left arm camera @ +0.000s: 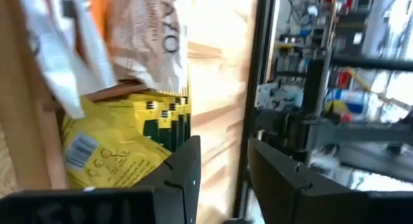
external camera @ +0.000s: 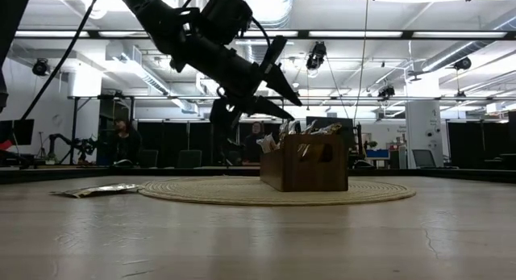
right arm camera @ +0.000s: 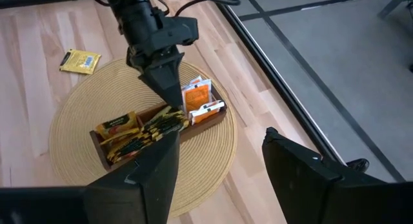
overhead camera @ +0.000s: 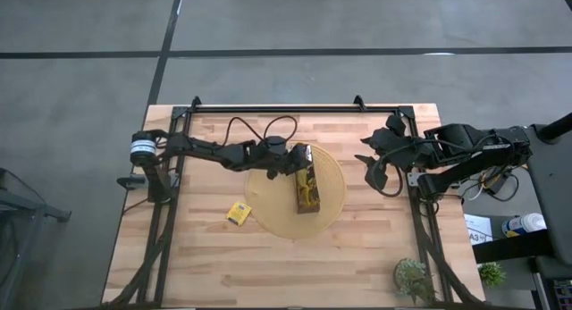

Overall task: Pick & Place Tea
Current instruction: Put the right yellow tea bag into the middle section of the wooden organizer

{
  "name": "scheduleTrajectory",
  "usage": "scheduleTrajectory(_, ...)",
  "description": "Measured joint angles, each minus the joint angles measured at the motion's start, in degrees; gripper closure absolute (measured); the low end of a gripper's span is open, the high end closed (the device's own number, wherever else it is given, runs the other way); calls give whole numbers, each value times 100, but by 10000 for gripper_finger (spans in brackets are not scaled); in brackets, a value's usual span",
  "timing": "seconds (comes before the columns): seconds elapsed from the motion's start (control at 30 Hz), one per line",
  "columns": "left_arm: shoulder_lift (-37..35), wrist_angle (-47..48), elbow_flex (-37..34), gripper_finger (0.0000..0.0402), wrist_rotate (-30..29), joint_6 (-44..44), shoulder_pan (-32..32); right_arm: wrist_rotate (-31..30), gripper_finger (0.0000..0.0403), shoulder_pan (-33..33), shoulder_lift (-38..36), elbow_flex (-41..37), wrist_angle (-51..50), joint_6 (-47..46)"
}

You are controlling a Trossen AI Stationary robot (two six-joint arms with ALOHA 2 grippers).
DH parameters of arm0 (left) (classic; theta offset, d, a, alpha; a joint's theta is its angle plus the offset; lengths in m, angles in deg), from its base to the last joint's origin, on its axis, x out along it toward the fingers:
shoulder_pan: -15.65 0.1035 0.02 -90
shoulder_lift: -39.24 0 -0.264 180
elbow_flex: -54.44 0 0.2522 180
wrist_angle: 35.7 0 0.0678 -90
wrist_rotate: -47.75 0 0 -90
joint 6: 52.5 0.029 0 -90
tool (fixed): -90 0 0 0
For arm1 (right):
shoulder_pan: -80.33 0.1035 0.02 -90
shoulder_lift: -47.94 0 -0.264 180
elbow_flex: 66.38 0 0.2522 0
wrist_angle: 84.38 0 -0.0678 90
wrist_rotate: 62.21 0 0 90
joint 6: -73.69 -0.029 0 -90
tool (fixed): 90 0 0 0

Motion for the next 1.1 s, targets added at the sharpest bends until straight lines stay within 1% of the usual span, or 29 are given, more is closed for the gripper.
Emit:
scheduleTrajectory(0.17,1,565,230,281,12,845,19,0,184,0,0,0,0,10)
scheduleTrajectory(0.23,2,691,349,290,16,1295,30,0,184,1,1,0,1,10)
scheduleTrajectory(0.3,2,772,463,313,17,1856,52,0,184,0,0,0,2,10)
scheduleTrajectory(0.4,2,1054,659,373,1,2540,97,0,184,0,1,0,2,10)
scheduleTrajectory(0.43,4,1166,717,387,-25,2667,113,0,184,0,1,0,2,10)
scheduleTrajectory(0.57,28,1593,766,400,-61,2814,142,0,184,1,2,0,7,-16)
scheduleTrajectory(0.67,33,1732,754,401,69,2904,89,0,184,0,2,0,9,-41)
scheduleTrajectory(0.83,31,2189,712,401,96,3052,51,0,184,2,2,0,46,-54)
scheduleTrajectory(1.0,31,2185,712,401,58,3222,54,-1,184,0,2,0,55,-52)
scheduleTrajectory(1.1,31,2123,726,401,-125,3330,52,-2,184,0,2,0,59,-54)
